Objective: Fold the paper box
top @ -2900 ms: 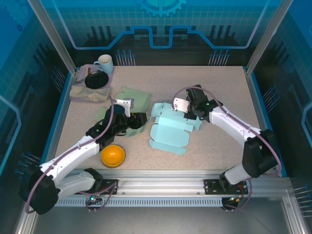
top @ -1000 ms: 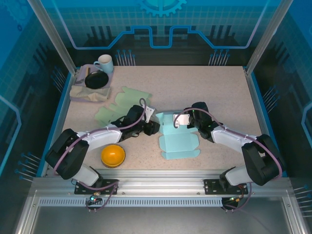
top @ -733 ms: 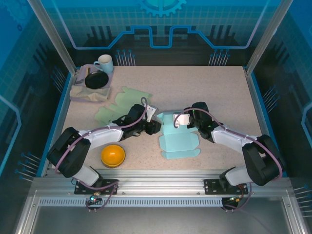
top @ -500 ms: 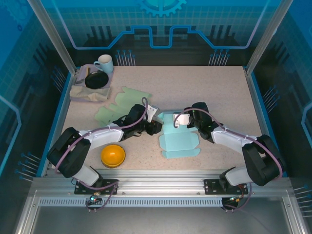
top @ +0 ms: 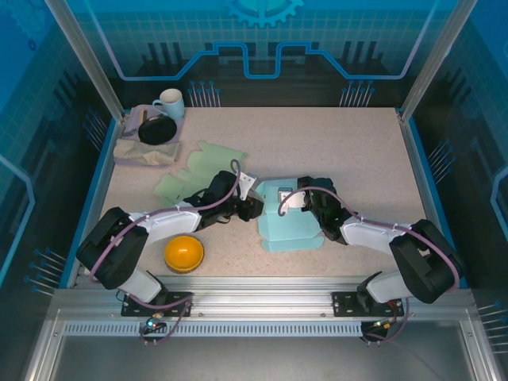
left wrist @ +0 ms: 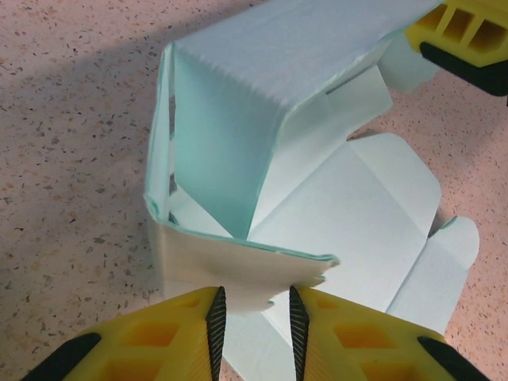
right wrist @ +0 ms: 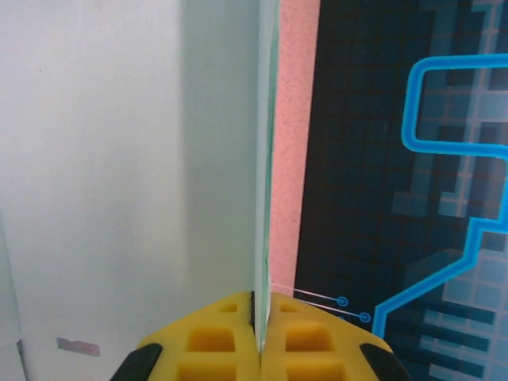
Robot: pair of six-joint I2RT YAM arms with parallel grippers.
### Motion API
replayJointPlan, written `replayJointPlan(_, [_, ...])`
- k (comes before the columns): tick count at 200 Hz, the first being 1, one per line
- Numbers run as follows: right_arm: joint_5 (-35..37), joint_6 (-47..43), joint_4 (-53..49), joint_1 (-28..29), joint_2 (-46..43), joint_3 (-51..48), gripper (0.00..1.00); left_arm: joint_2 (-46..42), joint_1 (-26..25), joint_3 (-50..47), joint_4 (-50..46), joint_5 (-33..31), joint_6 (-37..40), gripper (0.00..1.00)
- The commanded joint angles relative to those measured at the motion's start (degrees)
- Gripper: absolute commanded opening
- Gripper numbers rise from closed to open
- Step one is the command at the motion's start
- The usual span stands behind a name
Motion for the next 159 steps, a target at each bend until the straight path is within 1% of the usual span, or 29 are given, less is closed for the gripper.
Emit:
replayJointPlan(1, [1.9,-1.8,5.5,1.0,1.0,-0.9,0.00,1.8,-0.4,0.5,1.8,0.1,1.9,0.31])
replayJointPlan(39, [1.9,-2.5,6.5,1.1,3.4,-1.7,0.00,4.2,-0.4,1.6,4.7,0.1,2.8,0.27])
replayJointPlan(56, [1.9,-3.0,6.3,1.0,4.6,-2.0,0.00,3.5,-0.3,2.4,2.7,-1.0,4.2,0.27])
replayJointPlan(66, [2.1,-3.6,6.8,1.0,5.5,-2.1,0.00,1.6,0.1,2.5,1.0,-1.3,4.5,0.28])
replayJointPlan(81, [2.5,-3.7,7.6,0.9,6.5,-2.0,0.00,-2.2,1.2,2.2,-1.5,-0.1,4.4,0.29])
replayJointPlan(104, [2.3,-3.3,8.0,0.8,6.7,-1.7,0.00,-8.8,2.1,-2.5,0.5,-0.3,5.1,0.32])
replayJointPlan(125, [2.3,-3.4,8.1,0.7,6.5,-1.7,0.00,-12.6,4.1,-6.4,1.3,-2.1,3.5,0.33])
replayJointPlan(138, [2.3,-3.5,8.2,0.6,6.5,-1.8,0.00,-11.6,6.4,-6.0,-1.4,-2.8,1.6,0.33])
replayJointPlan(149, [2.2,-3.7,8.3,0.7,6.6,-2.0,0.00,-9.1,8.3,-4.6,-2.8,-1.6,0.3,0.31])
replayJointPlan(159, [2.3,-3.7,8.8,0.6,6.7,-2.0,0.00,-7.0,8.9,-3.7,-2.7,0.0,-0.2,0.31])
